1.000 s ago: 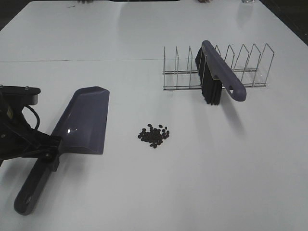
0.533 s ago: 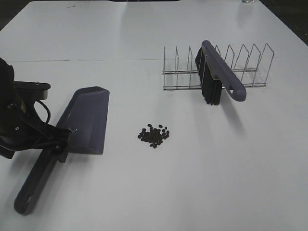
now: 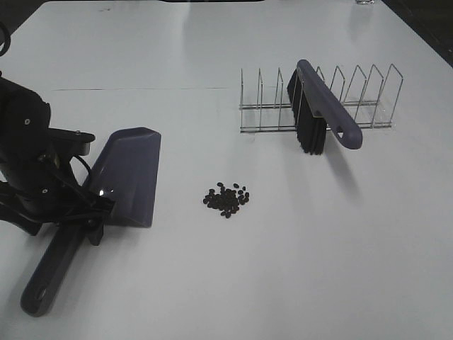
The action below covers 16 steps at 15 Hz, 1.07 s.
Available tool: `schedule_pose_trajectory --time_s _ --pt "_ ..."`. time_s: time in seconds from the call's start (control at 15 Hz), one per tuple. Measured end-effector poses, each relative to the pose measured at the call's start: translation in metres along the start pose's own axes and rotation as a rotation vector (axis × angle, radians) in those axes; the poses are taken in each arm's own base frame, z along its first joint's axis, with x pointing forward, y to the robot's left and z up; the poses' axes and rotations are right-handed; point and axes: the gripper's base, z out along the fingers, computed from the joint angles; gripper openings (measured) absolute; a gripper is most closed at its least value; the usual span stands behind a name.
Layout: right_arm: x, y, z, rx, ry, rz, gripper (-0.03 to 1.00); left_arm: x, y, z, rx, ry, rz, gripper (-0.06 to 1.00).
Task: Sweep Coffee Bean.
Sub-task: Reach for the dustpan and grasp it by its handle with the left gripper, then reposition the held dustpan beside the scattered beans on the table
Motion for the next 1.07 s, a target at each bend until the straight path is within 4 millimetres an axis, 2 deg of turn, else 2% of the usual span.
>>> schedule_pose_trajectory --time_s 0.27,0.33,0.4,0.47,0.87,1.07 --pt "0.000 0.000 0.000 0.000 0.000 0.000 0.67 -0.003 -0.002 0.002 0.014 0.007 0.004 0.65" --pt "0.000 0.000 0.000 0.000 0.000 0.000 0.67 -0.004 -0.003 0.002 0.015 0.005 0.005 0.54" --pt "0.000 0.000 0.000 0.000 0.000 0.000 0.67 -0.004 -0.003 0.003 0.014 0.007 0.006 0.37" --pt "0.000 0.000 0.000 0.000 0.000 0.000 0.67 -0.004 -0.003 0.003 0.013 0.008 0.008 0.34" --pt "0.000 0.000 0.000 0.000 0.000 0.000 0.67 -0.004 -0.003 0.001 0.011 0.014 0.007 0.35" --pt "0.000 0.000 0.000 0.000 0.000 0.000 0.67 0.002 0.001 -0.018 -0.006 0.045 0.005 0.35"
